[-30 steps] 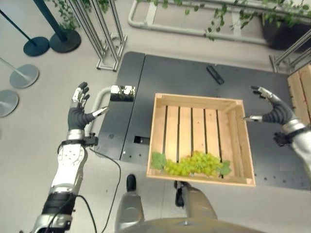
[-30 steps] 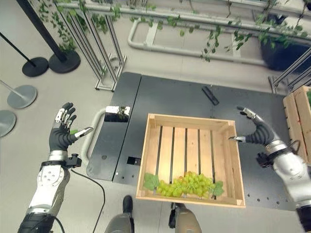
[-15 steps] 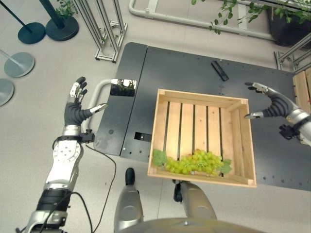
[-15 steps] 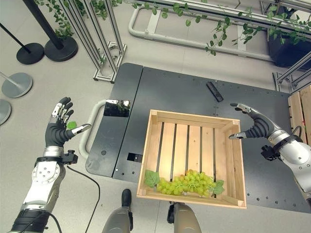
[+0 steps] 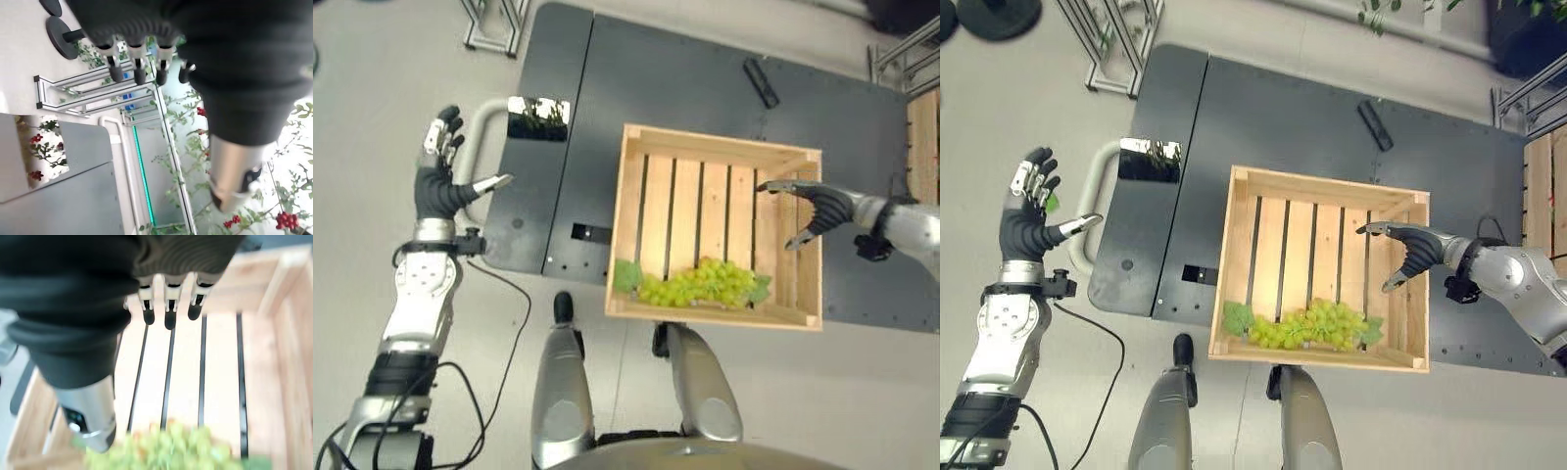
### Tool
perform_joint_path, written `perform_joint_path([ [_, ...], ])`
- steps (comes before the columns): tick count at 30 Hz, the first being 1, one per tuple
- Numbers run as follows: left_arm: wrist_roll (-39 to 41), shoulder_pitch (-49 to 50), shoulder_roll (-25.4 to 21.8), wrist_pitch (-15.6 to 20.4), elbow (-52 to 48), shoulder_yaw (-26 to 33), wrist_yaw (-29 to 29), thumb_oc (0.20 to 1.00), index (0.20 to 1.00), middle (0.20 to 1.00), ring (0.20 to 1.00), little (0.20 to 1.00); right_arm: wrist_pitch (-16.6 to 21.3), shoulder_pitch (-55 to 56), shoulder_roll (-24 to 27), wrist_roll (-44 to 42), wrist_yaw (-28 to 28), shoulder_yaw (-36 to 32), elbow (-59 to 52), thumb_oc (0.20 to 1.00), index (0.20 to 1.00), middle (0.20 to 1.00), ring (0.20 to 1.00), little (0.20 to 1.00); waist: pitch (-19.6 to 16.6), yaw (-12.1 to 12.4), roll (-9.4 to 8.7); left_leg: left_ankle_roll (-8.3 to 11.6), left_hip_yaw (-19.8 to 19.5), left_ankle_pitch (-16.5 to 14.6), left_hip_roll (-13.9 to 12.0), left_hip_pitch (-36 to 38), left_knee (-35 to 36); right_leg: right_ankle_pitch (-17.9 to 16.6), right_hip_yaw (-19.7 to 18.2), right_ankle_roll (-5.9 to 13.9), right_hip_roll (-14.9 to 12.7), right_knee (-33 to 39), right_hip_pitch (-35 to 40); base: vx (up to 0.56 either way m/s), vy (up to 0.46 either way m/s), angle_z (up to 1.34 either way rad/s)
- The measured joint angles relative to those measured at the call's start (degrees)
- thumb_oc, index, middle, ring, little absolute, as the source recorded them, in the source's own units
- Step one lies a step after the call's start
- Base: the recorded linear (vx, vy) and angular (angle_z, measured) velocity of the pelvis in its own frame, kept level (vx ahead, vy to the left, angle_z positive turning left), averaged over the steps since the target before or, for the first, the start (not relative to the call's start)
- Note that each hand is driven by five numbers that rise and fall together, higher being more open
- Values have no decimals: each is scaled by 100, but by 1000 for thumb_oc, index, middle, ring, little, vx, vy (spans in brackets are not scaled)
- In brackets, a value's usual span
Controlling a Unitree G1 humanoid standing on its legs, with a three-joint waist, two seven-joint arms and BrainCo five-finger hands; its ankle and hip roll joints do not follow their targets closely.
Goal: Pick up the fruits from the basket on one side to the basket on the other side
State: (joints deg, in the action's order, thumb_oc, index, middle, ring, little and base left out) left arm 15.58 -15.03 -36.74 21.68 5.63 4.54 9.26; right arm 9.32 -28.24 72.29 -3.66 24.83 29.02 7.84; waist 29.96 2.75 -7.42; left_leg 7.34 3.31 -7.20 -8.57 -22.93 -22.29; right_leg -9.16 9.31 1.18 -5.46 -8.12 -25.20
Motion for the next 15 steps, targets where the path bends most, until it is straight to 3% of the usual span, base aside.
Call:
perform_joint_path([
  [15, 104, -553, -101, -13, 73, -346, 314, 1000, 1000, 1000, 1000, 1000, -142, -1027, -983, -4, -61, 833, 674, 1000, 1000, 1000, 1000, 1000, 31, 114, -22, 67, -544, 67, 10, -1259, -440, 389, 387, -134, -127, -891, -1148, -10, -64, 15],
])
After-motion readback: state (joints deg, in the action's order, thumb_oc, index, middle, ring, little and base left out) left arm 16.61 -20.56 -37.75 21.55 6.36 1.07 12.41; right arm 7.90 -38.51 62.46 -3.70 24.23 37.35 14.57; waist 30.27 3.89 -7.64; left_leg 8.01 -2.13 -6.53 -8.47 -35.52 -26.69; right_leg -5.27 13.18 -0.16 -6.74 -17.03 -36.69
